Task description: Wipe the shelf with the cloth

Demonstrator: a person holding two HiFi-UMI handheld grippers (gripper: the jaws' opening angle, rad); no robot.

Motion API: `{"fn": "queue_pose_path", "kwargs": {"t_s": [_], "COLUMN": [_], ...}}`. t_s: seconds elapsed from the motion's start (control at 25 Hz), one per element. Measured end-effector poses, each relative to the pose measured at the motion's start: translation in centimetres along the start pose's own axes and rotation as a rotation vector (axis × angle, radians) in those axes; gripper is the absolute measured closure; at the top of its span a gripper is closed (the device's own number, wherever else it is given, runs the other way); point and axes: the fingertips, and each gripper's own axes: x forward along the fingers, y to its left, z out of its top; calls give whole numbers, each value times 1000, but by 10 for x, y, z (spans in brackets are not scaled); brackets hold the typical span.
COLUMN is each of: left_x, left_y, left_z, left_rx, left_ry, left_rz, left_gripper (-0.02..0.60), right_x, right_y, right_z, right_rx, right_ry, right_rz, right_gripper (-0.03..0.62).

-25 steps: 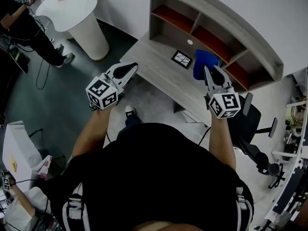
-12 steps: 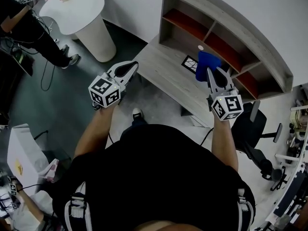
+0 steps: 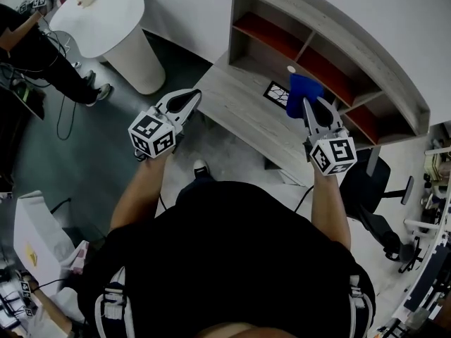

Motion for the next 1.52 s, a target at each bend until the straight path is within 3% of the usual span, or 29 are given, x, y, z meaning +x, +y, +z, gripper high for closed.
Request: {"fn": "queue_pose_path", "kwargs": {"t_s": [0.32,0.56,0.96,1.24,1.52], "left_x": [7,9,15,7,0], "left_y": [40,93,163,219,249], "left_z": [-6,-17,-25,-33,-37], "left_rx": [-17,-56,-107,-137,-145], "left_ry": [9,32,46,59,83], "left_rz": [4,31,-33,-25,-42], "left_gripper": [565,565,565,565,565], "right_x": [43,85,150,191,218], "right_y": [-5,-3,11,21,37], "right_z": [-9,-14,-19,-22,-17], "right_rx": [25,43,56,59,39], "right_ry": [17,38,94,126,144], "right_rz": [-15,-26,-58,-76,-80], "right_gripper": [545,545,545,545,545]}}
